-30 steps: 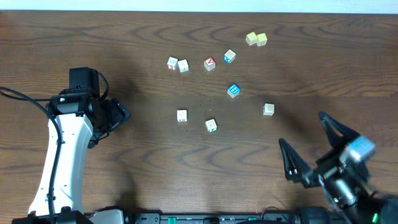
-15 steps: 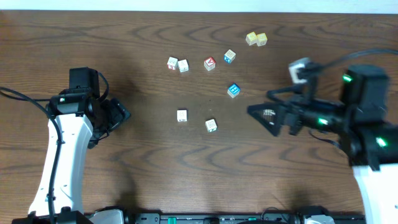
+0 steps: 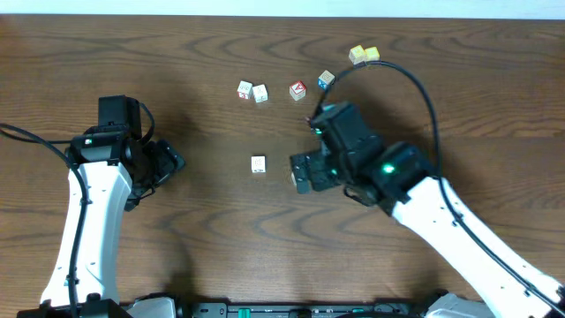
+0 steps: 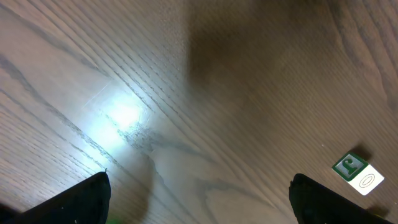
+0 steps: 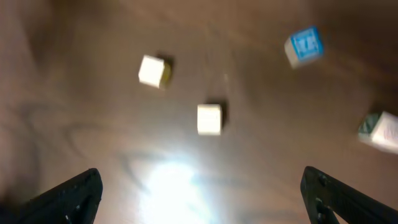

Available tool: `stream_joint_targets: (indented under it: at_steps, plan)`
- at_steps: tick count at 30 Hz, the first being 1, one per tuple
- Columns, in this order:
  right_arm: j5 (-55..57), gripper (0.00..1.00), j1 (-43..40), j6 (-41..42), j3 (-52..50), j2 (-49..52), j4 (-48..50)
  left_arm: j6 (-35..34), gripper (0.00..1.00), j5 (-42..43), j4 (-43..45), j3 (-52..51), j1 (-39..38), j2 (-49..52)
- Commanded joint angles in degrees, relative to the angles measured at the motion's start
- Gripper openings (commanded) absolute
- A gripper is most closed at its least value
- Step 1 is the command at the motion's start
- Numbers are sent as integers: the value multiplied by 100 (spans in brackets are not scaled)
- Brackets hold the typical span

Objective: Lift 4 blocks
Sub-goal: 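Move the right gripper over the yellow-bordered number 8 block, then lower the right gripper and close it on the 8 block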

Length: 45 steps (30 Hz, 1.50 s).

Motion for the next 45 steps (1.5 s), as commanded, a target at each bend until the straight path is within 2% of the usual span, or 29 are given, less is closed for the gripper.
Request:
stream_joint_targets:
  at_steps: [1,9,12,17,22,38,45]
  plan:
    - [531,99,170,151,-105,415,452,-48,92,-33,-15,-24,17,-37]
    - [531,98,201,153,-219,1786,898,-48,92,-33,-15,-24,17,-37]
    - [531,88,201,153,-219,2173,1003,-48,92,-33,-15,-24,17,-37]
    - [529,81,203,149,-219,2590,1169,-50,92,-33,-15,-24,17,-37]
    - [529,69,205,146,-219,2798,1224,-48,92,-33,-15,-24,17,-37]
    - [376,56,205,4,-223,3110,1541,-48,92,-33,-15,-24,17,-37]
    - [374,46,205,7,-223,3128,1513,-48,92,-33,-15,-24,17,-37]
